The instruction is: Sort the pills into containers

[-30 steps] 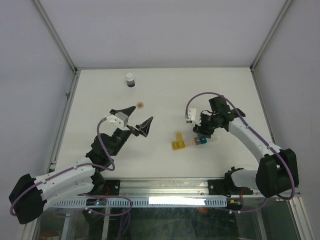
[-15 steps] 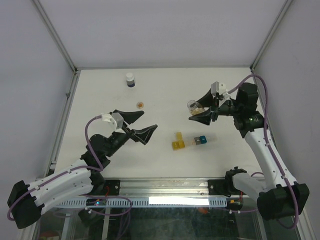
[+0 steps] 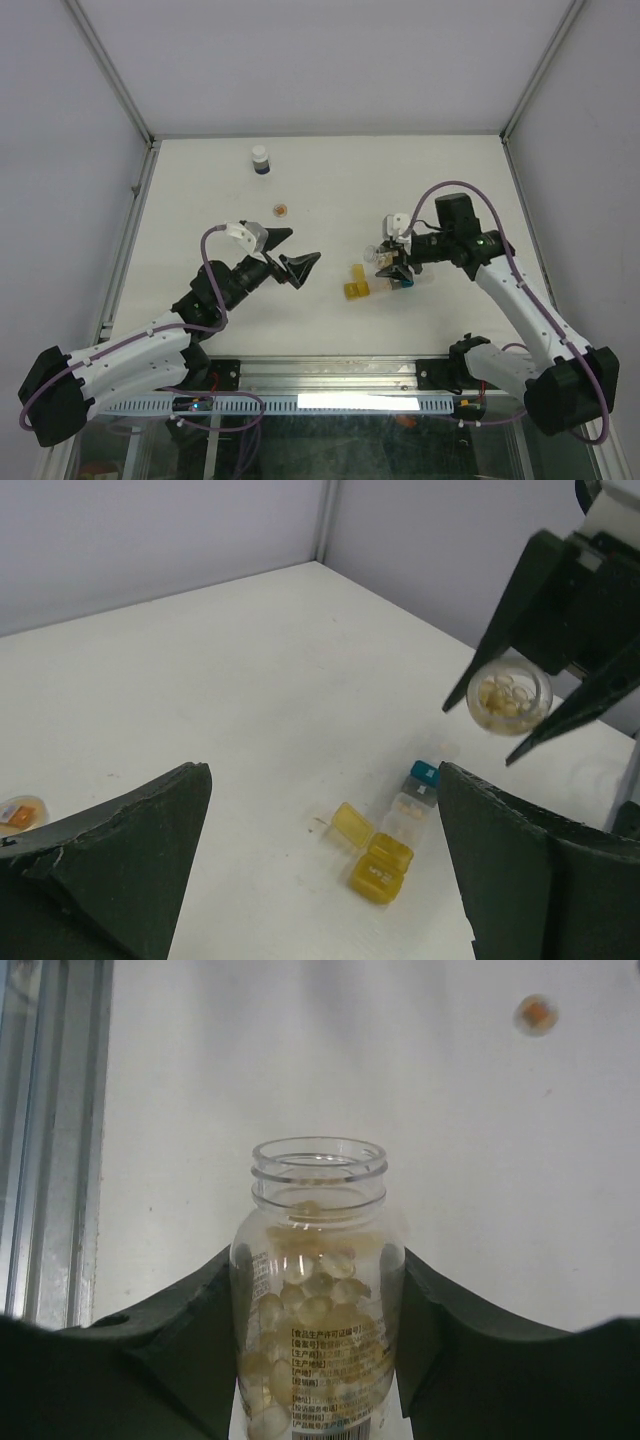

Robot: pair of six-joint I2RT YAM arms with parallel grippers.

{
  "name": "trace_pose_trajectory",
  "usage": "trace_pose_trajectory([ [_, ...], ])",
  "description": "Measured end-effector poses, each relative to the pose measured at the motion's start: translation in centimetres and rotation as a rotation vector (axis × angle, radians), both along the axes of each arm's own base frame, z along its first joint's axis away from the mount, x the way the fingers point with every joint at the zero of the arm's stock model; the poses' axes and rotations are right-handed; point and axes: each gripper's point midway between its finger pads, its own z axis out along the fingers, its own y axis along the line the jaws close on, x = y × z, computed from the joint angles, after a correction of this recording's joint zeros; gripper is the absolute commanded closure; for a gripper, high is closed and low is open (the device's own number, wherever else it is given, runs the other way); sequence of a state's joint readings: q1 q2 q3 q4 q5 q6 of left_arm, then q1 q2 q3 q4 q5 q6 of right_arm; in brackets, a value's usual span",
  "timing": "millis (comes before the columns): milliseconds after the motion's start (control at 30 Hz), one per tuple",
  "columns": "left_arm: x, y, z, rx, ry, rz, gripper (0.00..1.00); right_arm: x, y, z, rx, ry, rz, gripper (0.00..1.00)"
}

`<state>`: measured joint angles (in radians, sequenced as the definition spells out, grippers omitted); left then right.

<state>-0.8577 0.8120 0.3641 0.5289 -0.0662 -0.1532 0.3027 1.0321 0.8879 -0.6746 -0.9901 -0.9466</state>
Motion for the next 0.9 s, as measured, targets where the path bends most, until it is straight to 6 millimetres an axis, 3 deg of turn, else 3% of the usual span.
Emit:
trace_pose_trajectory([
  [133,1.0,0.9,-0.3,0.018,-0.003,0.076,0.01,-0.9,-0.2,-4.0,-0.149,0.043,0.025,0.95],
  [500,2.4,3.4,-0.1,0.037,-0.011,0.225,0.01,-0.9,-1.1,-11.2,-0.439,0.141,0.027,0.94],
  [700,2.8,4.5,0.0,0.035,-0.01,0.285,0.01,-0.5,-2.0,-13.4,-0.551,0.159,0.003,0.94],
  [900,3.1,4.9,-0.2,0.04,-0.005,0.309,0.01,-0.1,-2.6,-14.3,-0.615,0.155,-0.019,0.93],
])
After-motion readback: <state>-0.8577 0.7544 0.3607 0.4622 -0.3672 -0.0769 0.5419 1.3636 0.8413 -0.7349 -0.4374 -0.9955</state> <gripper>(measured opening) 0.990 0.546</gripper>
